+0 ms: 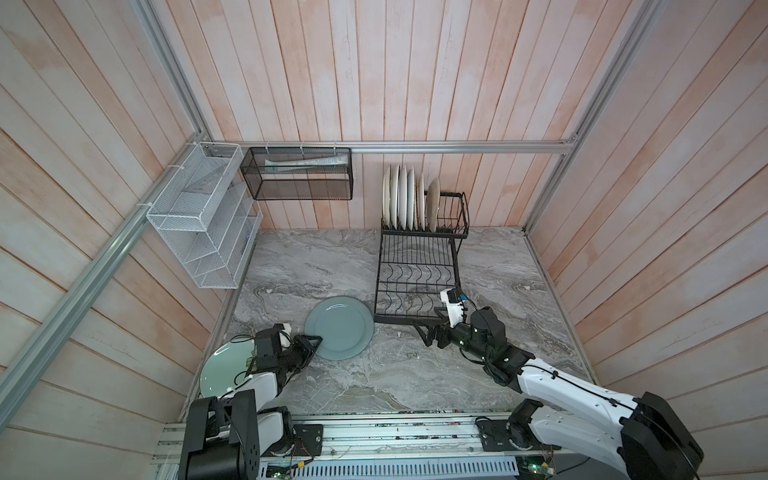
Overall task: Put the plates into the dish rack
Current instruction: 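Lift the pale green plate upright with the left gripper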
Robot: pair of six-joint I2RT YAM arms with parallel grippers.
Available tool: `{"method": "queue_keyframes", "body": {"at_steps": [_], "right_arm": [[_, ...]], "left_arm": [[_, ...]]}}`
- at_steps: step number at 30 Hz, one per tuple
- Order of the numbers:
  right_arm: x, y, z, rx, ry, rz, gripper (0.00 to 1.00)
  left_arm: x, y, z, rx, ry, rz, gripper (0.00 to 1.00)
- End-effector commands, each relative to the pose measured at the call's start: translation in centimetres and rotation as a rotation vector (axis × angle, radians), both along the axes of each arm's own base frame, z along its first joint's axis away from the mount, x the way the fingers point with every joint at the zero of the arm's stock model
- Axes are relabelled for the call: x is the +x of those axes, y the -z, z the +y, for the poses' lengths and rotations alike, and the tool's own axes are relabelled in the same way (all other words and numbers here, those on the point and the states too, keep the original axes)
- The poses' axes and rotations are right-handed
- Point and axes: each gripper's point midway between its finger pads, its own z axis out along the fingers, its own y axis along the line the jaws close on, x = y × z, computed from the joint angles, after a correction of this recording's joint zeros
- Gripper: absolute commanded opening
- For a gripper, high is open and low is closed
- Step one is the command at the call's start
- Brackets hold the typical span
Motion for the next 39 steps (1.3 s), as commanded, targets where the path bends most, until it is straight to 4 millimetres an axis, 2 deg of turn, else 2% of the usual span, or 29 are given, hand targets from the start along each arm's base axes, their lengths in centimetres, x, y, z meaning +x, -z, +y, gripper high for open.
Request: {"method": "queue_keyframes", "body": {"at_steps": [1,3,10,13,16,18,21,28,32,35,39], "right_arm": [[-0.4,-0.3,0.2,0.022,-0.016,-0.007,0.98],[-0.4,-0.4,0.2,0.023,-0.018,-0.007,0.98],[-0.4,-0.3,0.2,0.020,-0.017,-0.007,0.98],[-0.4,-0.3,0.2,0.020,-0.017,-0.008,0.98],[-0.4,-0.4,0.2,0.023,-0.018,-0.018,0.98],[-0.5,-0.5,0.1,0.025,-0.018,-0.026,0.98],[-0.5,-1.0,0.0,0.029,-0.017,-0.045,0.98],[-0.5,-3.4,-1.0,0.040,0.017,-0.133,0.98],[-1.0,-5.4,-1.0,0.066,0.002,-0.235,0.98],[-1.7,-7.0,-0.3,0.065,-0.044,-0.342,0.98],[-3.3,-8.6,1.4,-0.010,-0.107,-0.554,0.98]], "left_arm": [[-0.6,0.4,-0.7,-0.015,0.048,0.019,0.32],[-0.4,0.4,-0.7,-0.017,0.047,0.018,0.31],[0.3,-0.5,-1.1,-0.053,0.055,-0.023,0.19],[0.6,-1.1,-1.3,-0.074,0.056,-0.041,0.10],[0.7,-2.5,-1.5,-0.108,0.054,-0.066,0.01],[0.8,-3.5,-1.3,-0.107,0.036,-0.071,0.00],[1.0,-4.9,0.0,-0.044,-0.038,-0.055,0.00],[0.6,-11.7,2.8,0.053,-0.205,-0.146,0.00],[0.8,-15.8,2.4,0.056,-0.173,-0.188,0.00],[1.2,-19.0,2.3,0.069,-0.151,-0.211,0.00],[1.9,-22.0,2.9,0.134,-0.190,-0.179,0.00]]}}
